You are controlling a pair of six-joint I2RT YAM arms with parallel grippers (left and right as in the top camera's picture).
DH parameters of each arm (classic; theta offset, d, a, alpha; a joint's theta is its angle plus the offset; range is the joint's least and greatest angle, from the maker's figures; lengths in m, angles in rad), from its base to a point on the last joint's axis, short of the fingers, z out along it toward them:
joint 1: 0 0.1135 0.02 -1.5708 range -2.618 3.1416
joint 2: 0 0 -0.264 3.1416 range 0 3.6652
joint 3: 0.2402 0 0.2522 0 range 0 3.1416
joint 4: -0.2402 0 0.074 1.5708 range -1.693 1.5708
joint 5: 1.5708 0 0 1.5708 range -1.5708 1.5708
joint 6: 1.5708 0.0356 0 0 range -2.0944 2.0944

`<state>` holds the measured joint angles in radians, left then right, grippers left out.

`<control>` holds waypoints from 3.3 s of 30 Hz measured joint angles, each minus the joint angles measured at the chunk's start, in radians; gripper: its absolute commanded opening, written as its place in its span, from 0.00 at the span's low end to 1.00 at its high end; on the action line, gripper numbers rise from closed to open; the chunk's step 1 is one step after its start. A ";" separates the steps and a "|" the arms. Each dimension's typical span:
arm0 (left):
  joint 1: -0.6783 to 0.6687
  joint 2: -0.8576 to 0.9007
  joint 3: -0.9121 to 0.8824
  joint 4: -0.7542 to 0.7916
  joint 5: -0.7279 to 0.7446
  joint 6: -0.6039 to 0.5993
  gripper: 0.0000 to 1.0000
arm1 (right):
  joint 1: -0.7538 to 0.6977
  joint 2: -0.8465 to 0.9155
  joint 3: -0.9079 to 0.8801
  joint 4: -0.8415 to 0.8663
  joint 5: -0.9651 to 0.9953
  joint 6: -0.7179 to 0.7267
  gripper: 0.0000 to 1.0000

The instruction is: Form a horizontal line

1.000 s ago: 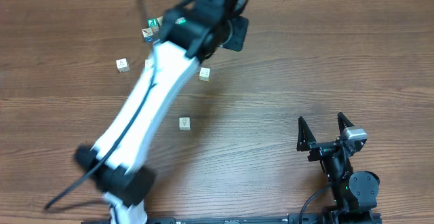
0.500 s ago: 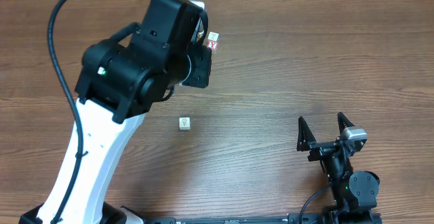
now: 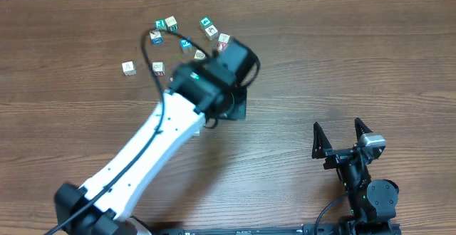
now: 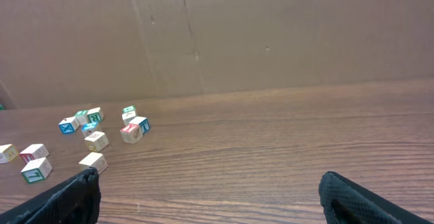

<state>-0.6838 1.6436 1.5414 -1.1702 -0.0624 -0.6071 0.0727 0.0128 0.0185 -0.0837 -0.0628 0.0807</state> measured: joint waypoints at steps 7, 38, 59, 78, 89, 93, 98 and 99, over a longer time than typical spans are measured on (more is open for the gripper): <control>-0.024 0.004 -0.241 0.234 -0.029 -0.117 0.04 | 0.000 0.000 0.000 0.000 0.000 0.000 1.00; -0.024 0.116 -0.470 0.499 -0.234 -0.285 0.04 | 0.000 0.000 0.000 0.000 0.000 0.000 1.00; -0.024 0.122 -0.473 0.517 -0.238 -0.254 0.04 | 0.000 0.000 0.000 0.000 0.000 0.000 1.00; -0.024 0.122 -0.473 0.517 -0.238 -0.250 0.04 | 0.000 0.000 0.000 0.000 0.000 0.000 1.00; -0.024 0.122 -0.473 0.517 -0.247 -0.246 0.04 | 0.000 0.000 0.000 0.001 0.000 0.000 1.00; -0.024 0.122 -0.473 0.517 -0.258 -0.246 0.04 | 0.000 0.000 0.000 0.000 0.000 0.000 1.00; -0.024 0.122 -0.473 0.517 -0.264 -0.246 0.04 | 0.000 0.000 0.000 0.000 0.000 0.000 1.00; -0.024 0.122 -0.473 0.517 -0.264 -0.246 0.04 | 0.000 0.000 0.000 0.000 0.000 0.000 1.00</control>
<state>-0.7074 1.7660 1.0679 -0.6529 -0.3264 -0.8536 0.0727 0.0128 0.0185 -0.0834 -0.0628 0.0807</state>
